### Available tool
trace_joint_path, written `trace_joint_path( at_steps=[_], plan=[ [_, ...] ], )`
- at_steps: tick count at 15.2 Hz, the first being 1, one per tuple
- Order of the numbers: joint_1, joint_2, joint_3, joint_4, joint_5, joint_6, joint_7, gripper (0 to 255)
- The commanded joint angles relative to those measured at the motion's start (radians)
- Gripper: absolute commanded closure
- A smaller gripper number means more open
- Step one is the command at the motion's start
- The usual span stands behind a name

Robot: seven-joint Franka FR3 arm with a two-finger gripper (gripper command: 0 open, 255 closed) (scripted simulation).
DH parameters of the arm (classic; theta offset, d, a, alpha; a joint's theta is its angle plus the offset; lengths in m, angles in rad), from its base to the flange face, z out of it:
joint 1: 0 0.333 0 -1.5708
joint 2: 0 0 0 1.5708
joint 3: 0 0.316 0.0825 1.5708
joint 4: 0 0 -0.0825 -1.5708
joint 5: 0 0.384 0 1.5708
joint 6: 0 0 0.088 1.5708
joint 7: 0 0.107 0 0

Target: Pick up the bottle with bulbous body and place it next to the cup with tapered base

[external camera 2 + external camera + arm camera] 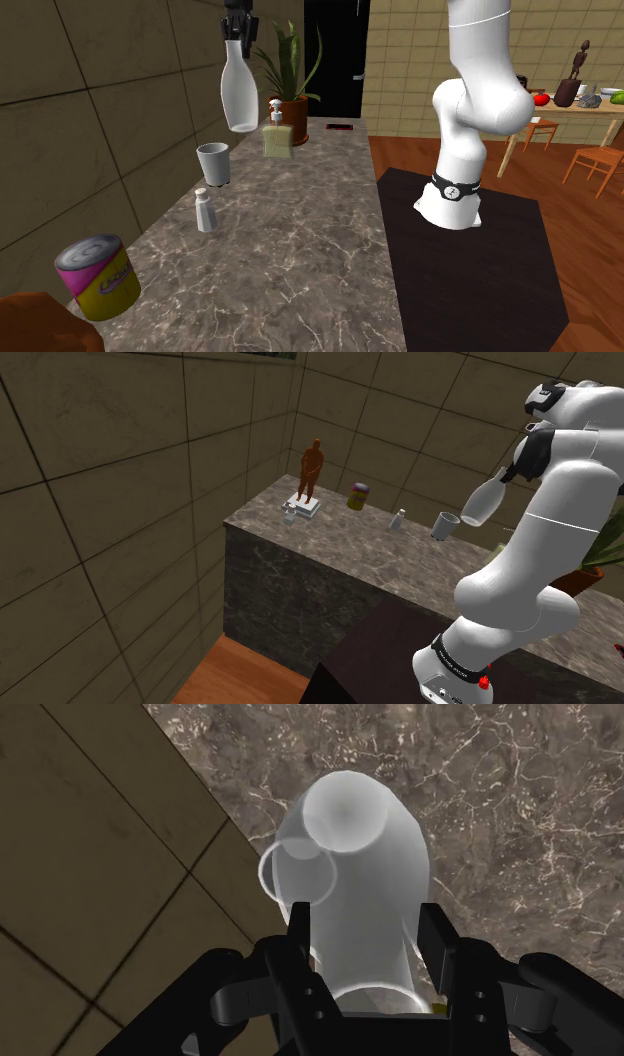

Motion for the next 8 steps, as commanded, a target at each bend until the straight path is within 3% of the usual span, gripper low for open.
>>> trace_joint_path(
  at_steps=[1,8],
  plan=[
    [0.011,-0.011,0.000,-0.044,-0.007,0.035,-0.002,255],
    [0.034,-0.031,0.002,-0.163,-0.017,0.138,-0.010,255]
  ],
)
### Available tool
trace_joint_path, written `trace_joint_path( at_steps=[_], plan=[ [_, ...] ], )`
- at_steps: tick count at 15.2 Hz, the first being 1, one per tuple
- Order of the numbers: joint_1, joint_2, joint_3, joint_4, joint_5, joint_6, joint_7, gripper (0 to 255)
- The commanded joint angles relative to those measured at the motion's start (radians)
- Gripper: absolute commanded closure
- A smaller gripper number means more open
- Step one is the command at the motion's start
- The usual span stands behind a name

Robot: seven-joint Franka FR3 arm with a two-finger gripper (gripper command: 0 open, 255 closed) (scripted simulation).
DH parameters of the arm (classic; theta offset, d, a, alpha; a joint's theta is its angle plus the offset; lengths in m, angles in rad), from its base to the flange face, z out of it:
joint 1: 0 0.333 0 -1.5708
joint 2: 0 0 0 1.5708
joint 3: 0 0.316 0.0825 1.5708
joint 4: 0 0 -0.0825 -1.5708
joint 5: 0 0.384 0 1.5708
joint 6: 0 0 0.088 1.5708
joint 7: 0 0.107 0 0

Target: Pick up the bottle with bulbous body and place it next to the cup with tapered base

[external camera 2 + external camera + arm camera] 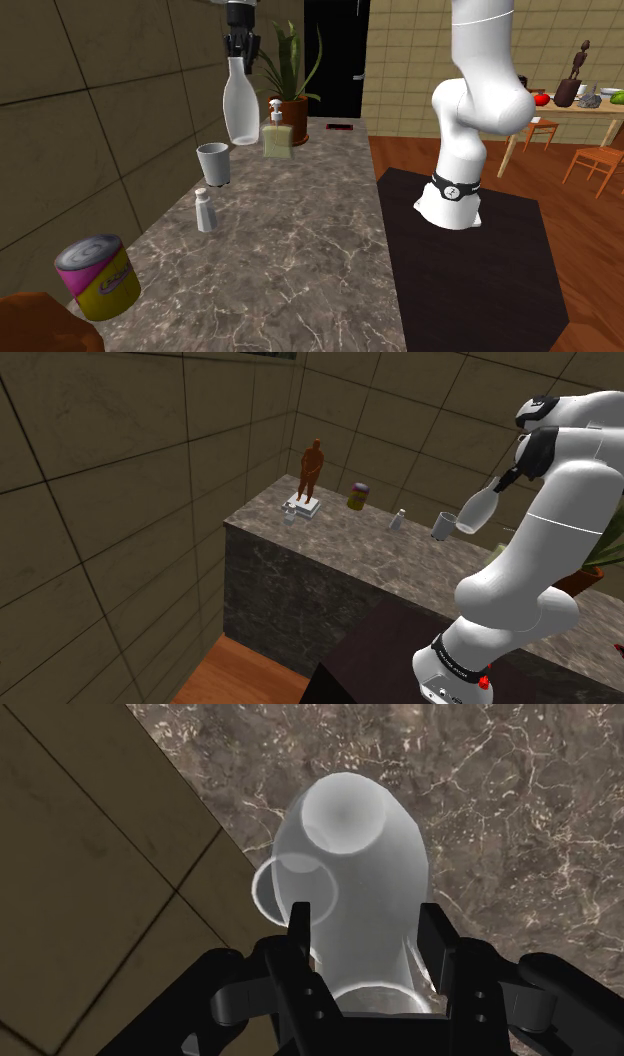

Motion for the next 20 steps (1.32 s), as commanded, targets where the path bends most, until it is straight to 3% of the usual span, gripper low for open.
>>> trace_joint_path(
  at_steps=[1,20],
  plan=[
    [0.006,-0.003,0.001,-0.031,0.000,0.030,-0.002,255],
    [0.020,0.024,0.018,-0.255,0.034,0.270,-0.049,255]
  ],
)
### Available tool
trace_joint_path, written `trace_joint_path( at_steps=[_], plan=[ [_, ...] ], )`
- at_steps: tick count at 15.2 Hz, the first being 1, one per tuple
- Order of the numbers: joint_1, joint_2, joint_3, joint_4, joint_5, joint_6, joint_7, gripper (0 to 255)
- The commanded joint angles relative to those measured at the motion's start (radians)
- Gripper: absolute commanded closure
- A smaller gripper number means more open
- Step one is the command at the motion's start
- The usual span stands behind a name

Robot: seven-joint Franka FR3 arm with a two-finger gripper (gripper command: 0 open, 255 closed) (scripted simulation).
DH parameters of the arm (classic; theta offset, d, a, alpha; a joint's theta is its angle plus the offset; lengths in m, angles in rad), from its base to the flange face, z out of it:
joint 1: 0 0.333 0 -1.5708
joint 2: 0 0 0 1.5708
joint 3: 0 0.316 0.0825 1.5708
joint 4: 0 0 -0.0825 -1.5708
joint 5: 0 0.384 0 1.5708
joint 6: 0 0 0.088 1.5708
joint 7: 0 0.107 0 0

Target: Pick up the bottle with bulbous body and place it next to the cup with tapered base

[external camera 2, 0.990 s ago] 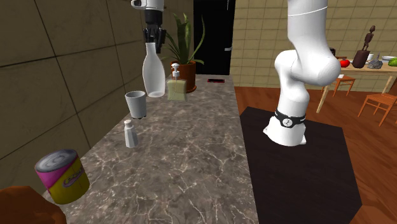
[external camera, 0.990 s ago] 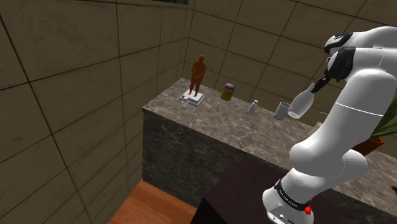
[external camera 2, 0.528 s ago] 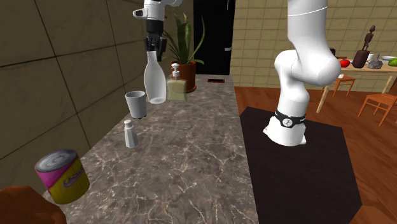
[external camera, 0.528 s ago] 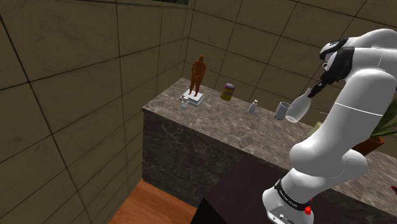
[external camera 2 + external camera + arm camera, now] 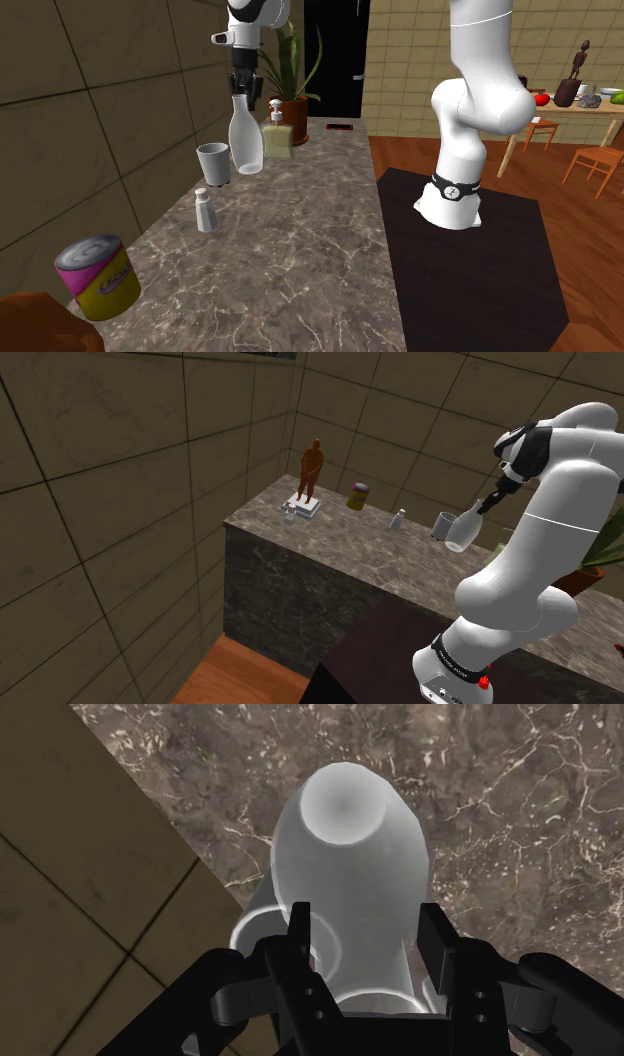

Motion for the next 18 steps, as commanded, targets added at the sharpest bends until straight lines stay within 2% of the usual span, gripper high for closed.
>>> trace_joint_path(
  at_steps=[1,10,11,16,18],
  plan=[
    [0.000,0.005,0.003,-0.020,0.006,0.024,-0.006,255],
    [-0.001,0.010,0.005,-0.030,0.011,0.038,-0.011,255],
    [-0.001,0.010,0.005,-0.030,0.011,0.038,-0.011,0],
    [0.000,0.010,0.005,-0.030,0.011,0.038,-0.011,0],
    [0.000,-0.012,-0.005,0.010,-0.009,-0.018,0.003,0]
  ],
)
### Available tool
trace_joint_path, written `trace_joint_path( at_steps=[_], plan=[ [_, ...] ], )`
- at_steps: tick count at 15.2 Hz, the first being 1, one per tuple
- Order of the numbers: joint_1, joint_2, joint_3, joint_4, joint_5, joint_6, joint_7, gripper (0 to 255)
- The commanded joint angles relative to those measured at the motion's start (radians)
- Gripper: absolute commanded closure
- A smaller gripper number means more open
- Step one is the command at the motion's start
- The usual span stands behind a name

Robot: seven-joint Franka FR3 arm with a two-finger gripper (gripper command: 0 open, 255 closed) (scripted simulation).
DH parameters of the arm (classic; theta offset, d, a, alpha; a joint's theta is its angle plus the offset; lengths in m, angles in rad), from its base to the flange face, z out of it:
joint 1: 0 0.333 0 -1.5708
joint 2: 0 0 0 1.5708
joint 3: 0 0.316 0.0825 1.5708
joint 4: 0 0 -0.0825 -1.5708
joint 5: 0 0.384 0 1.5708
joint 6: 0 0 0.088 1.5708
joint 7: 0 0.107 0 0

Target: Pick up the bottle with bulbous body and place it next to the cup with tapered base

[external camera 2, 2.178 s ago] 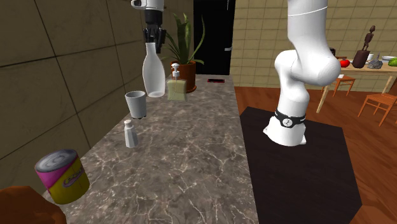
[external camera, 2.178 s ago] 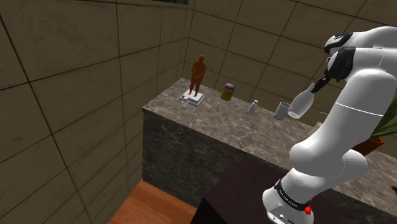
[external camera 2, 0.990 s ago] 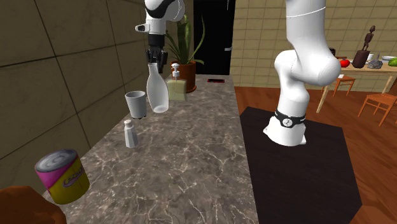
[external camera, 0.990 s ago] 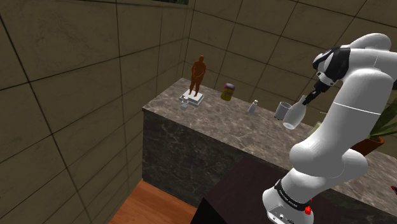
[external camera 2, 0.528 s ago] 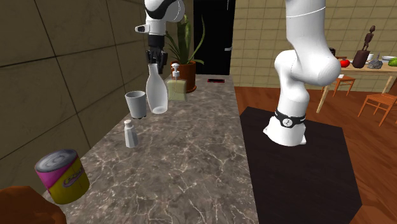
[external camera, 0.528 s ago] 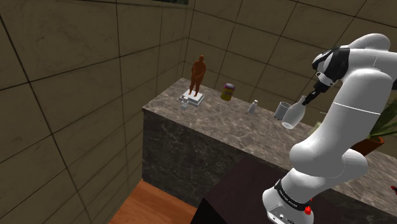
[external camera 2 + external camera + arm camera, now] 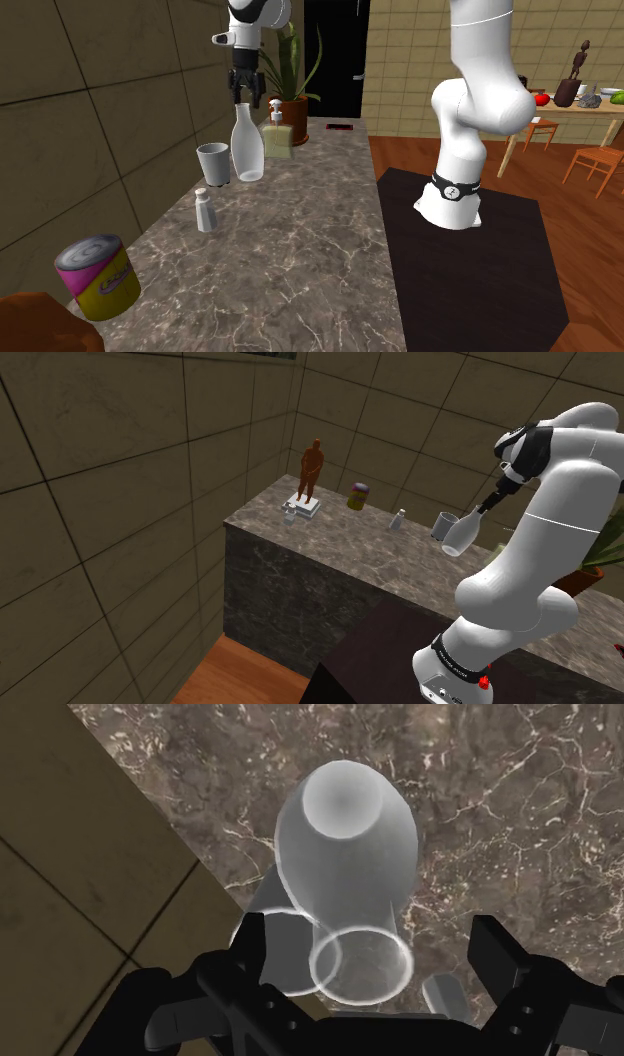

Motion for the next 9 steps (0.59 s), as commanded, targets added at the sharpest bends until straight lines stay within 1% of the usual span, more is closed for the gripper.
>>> trace_joint_path(
  at_steps=[1,2,9],
  plan=[
    [-0.001,-0.016,-0.007,0.041,-0.015,-0.053,0.011,0],
    [-0.002,-0.022,-0.010,0.060,-0.021,-0.076,0.015,0],
    [-0.002,-0.022,-0.010,0.060,-0.021,-0.076,0.015,0]
  ],
)
